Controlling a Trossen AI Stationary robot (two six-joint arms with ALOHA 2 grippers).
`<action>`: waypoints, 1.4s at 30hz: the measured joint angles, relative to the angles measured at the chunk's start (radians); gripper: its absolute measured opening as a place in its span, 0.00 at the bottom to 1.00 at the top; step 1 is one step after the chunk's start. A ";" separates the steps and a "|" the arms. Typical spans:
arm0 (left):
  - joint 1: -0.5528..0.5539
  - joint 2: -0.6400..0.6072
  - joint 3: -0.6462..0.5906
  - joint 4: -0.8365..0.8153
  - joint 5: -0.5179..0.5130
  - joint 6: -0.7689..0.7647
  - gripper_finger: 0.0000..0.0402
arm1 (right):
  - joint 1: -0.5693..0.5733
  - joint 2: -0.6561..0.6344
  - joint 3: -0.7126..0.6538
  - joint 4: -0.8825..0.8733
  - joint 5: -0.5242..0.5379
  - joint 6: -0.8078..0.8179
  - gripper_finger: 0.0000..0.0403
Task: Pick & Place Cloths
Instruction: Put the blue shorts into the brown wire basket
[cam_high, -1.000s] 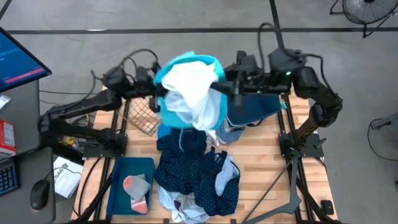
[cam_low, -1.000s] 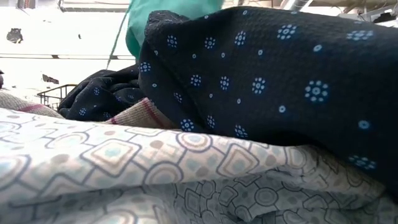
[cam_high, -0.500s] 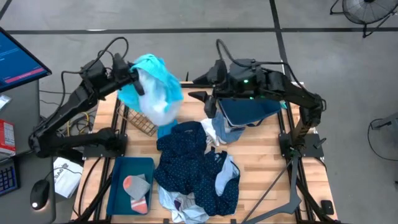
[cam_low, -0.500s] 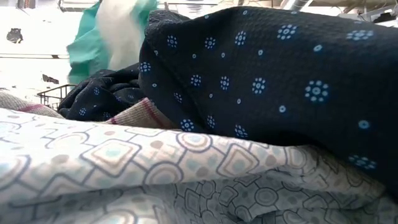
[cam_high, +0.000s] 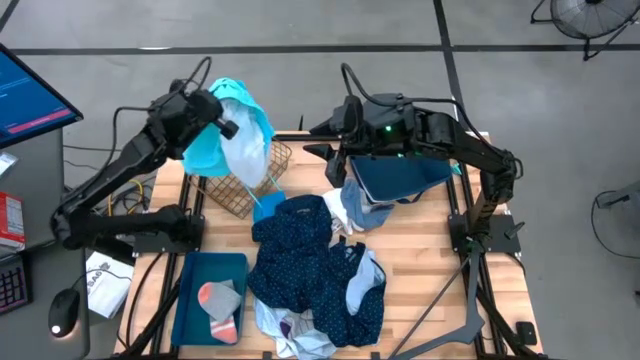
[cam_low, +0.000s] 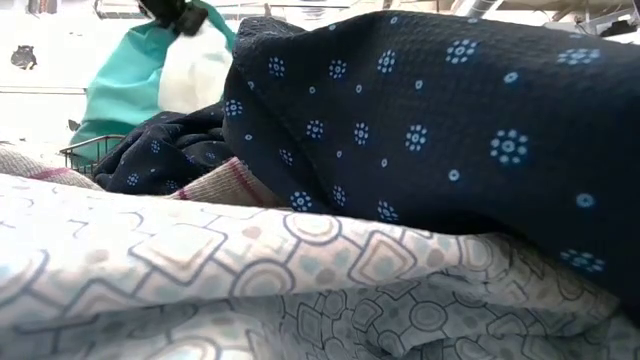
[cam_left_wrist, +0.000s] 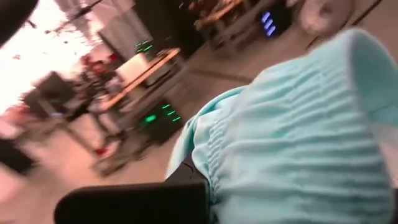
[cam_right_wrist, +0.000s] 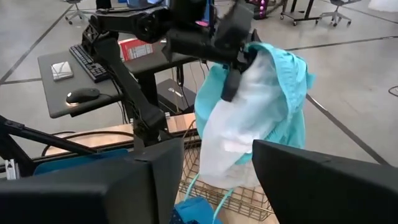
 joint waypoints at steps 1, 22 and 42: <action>0.000 0.014 0.000 0.003 -0.042 0.033 0.00 | 0.000 0.000 0.000 -0.001 0.000 0.001 0.45; -0.075 0.030 -0.043 0.261 -0.389 0.287 0.00 | 0.029 0.000 0.000 -0.043 -0.003 0.034 0.43; -0.410 0.027 -0.259 0.252 -0.364 -0.514 0.00 | 0.056 0.000 0.000 -0.053 -0.003 0.042 0.43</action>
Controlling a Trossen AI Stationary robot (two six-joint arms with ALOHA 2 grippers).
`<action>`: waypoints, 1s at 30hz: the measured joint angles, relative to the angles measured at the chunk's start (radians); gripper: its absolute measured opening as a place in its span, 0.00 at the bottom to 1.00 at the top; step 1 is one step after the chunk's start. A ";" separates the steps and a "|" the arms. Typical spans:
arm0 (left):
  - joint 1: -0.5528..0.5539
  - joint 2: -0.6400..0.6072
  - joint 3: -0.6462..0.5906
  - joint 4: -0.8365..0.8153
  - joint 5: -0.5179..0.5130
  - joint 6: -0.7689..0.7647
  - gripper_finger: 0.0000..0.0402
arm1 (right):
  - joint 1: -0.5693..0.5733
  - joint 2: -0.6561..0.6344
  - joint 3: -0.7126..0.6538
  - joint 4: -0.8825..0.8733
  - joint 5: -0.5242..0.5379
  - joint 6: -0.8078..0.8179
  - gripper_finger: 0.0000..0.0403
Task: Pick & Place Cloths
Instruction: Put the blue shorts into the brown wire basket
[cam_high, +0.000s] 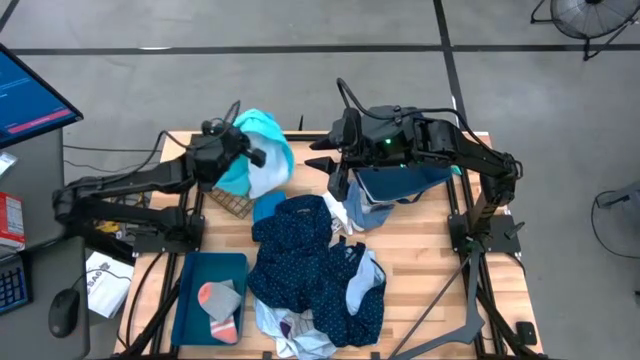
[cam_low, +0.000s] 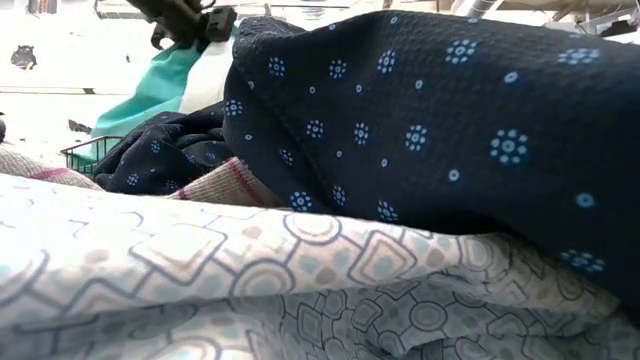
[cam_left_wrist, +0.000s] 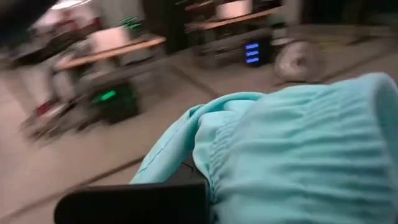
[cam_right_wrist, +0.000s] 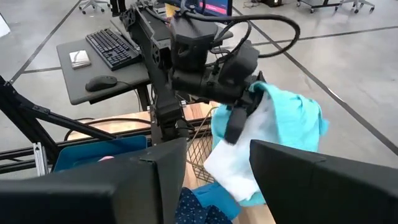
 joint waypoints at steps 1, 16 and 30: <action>0.003 -0.009 -0.009 -0.022 -0.052 -0.016 0.00 | 0.002 0.000 0.000 -0.004 0.000 0.006 0.43; 0.037 -0.028 -0.223 -0.291 -0.109 -0.293 0.00 | 0.010 0.008 -0.001 -0.035 0.002 0.011 0.43; 0.208 0.093 -0.295 -0.288 0.475 -0.458 0.02 | 0.010 0.008 -0.001 -0.033 0.002 0.010 0.43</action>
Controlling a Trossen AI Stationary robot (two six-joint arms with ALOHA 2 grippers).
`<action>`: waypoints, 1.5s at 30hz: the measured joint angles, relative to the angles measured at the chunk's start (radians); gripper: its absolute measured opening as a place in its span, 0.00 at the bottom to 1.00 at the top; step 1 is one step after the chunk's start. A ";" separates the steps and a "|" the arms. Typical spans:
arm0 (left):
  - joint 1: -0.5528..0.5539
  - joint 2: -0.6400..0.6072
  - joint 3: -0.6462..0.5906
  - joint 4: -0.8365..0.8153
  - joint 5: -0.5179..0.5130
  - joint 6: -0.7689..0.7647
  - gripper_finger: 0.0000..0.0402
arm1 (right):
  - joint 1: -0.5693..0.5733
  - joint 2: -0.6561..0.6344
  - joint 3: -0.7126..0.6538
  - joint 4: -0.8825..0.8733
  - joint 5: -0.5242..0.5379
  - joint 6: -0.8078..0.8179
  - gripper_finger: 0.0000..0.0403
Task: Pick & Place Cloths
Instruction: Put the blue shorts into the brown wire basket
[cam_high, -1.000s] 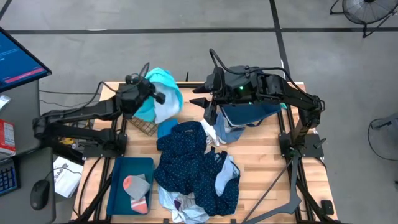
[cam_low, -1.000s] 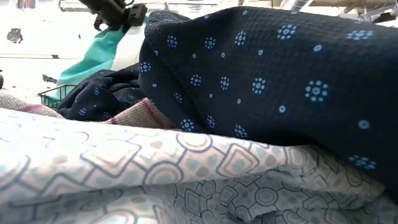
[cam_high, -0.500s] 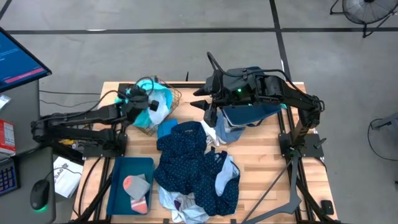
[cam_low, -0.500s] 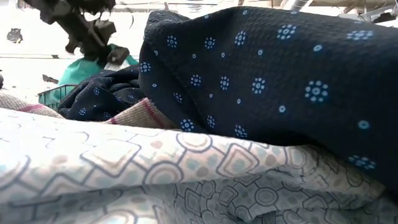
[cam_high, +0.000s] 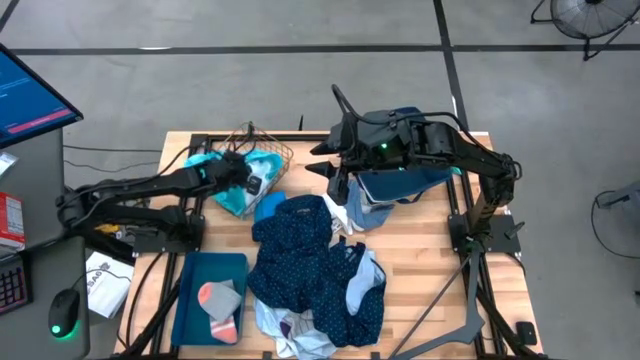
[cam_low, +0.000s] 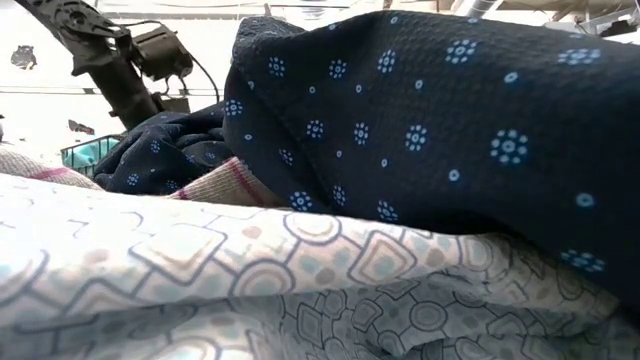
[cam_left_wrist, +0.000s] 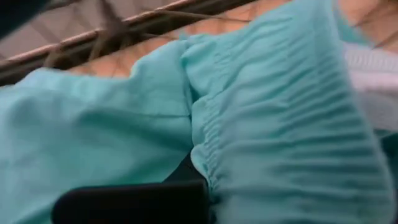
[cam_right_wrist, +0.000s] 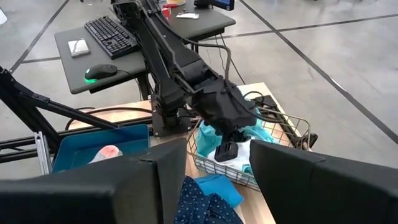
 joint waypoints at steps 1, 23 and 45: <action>0.005 -0.003 0.011 0.002 0.016 0.007 0.03 | 0.000 0.000 0.000 0.000 0.000 0.000 0.43; 0.033 -0.158 0.216 -0.224 0.007 0.209 0.67 | 0.007 0.000 0.000 -0.006 -0.002 -0.002 0.43; 0.132 -0.227 0.357 -0.509 0.181 -0.110 0.69 | 0.008 0.000 0.000 -0.008 -0.003 0.009 0.43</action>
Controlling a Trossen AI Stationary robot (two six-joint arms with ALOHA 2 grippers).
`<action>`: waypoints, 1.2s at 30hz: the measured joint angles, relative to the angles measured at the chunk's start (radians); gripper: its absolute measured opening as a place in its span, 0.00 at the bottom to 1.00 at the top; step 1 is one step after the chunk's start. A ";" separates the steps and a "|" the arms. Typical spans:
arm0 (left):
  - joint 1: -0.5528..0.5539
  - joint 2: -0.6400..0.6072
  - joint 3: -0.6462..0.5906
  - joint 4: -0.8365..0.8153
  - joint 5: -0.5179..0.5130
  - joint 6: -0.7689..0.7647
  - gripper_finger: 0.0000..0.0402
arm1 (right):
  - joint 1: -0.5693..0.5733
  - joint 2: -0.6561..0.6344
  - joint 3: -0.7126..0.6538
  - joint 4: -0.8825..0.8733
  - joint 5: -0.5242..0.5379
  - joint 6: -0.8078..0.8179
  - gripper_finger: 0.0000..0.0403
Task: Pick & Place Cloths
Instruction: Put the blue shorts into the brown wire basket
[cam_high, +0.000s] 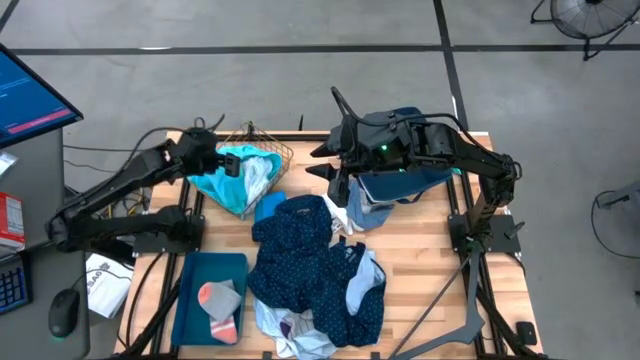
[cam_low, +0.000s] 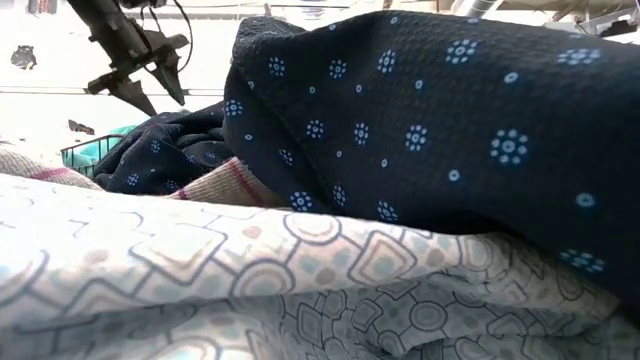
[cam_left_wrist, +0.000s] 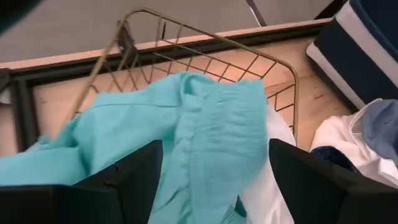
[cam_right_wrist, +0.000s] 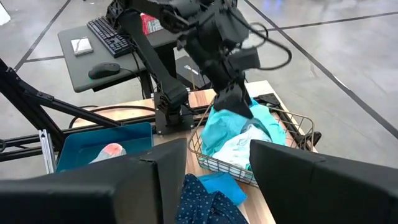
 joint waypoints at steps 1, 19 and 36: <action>0.008 -0.004 0.014 -0.019 0.000 0.000 0.69 | 0.000 0.000 0.000 0.000 0.000 0.000 0.43; 0.168 -0.017 0.082 -0.329 -0.167 0.004 0.69 | 0.019 0.000 0.001 -0.019 -0.001 -0.006 0.43; 0.453 -0.017 -0.036 -0.300 -0.150 -0.134 0.69 | 0.019 0.000 0.001 -0.019 0.000 -0.027 0.43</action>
